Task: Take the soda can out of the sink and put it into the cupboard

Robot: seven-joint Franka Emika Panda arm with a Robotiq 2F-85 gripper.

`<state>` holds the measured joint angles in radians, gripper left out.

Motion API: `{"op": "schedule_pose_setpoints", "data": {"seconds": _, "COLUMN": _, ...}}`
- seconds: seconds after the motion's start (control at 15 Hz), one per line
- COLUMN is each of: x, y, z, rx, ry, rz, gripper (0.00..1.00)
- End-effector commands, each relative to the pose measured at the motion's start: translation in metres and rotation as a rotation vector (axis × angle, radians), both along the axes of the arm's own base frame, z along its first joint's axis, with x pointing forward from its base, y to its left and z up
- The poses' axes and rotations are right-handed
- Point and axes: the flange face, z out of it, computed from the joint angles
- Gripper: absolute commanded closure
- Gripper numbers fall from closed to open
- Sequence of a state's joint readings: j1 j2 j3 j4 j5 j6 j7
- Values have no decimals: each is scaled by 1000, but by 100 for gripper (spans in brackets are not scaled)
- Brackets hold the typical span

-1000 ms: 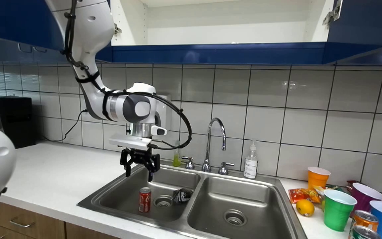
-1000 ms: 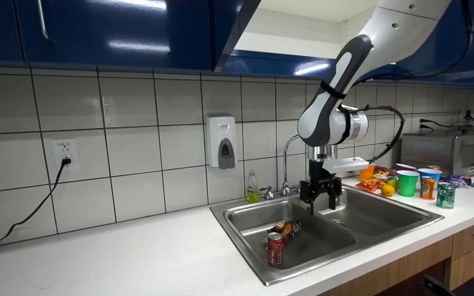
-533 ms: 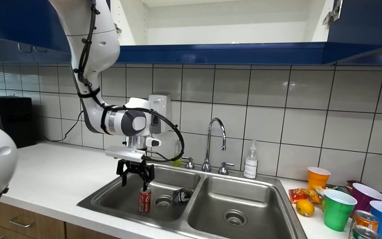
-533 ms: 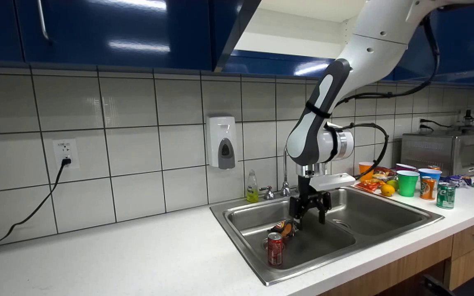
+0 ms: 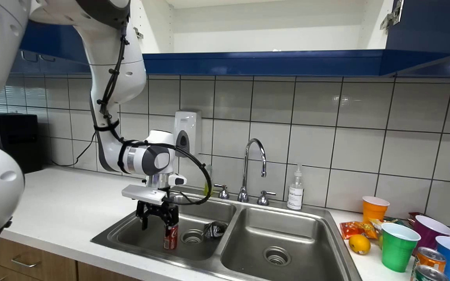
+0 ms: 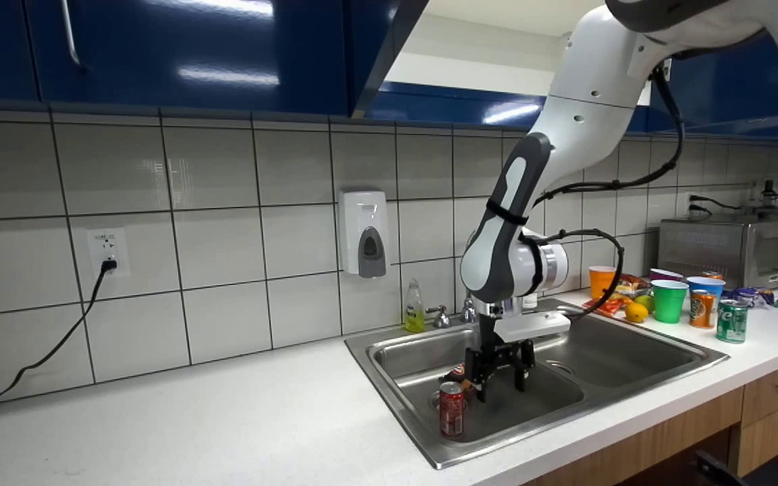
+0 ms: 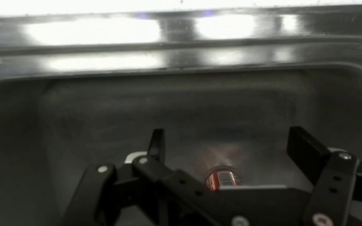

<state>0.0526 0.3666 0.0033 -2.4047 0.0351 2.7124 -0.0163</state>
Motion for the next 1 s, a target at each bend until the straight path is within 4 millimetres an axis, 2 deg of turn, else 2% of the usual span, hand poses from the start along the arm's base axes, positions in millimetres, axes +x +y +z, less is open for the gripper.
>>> {"op": "schedule_pose_setpoints", "data": {"seconds": 0.0, "x": 14, "y": 4, "z": -17, "rx": -18, "ry": -21, "rz": -23, "gripper": 0}}
{"op": "schedule_pose_setpoints", "data": {"seconds": 0.4, "x": 30, "y": 13, "z": -38, "rx": -16, "ry": -54, "rz": -24, "gripper": 0}}
{"op": "schedule_pose_setpoints", "data": {"seconds": 0.93, "x": 43, "y": 22, "z": -54, "rx": -44, "ry": -146, "rz": -53, "gripper": 0}}
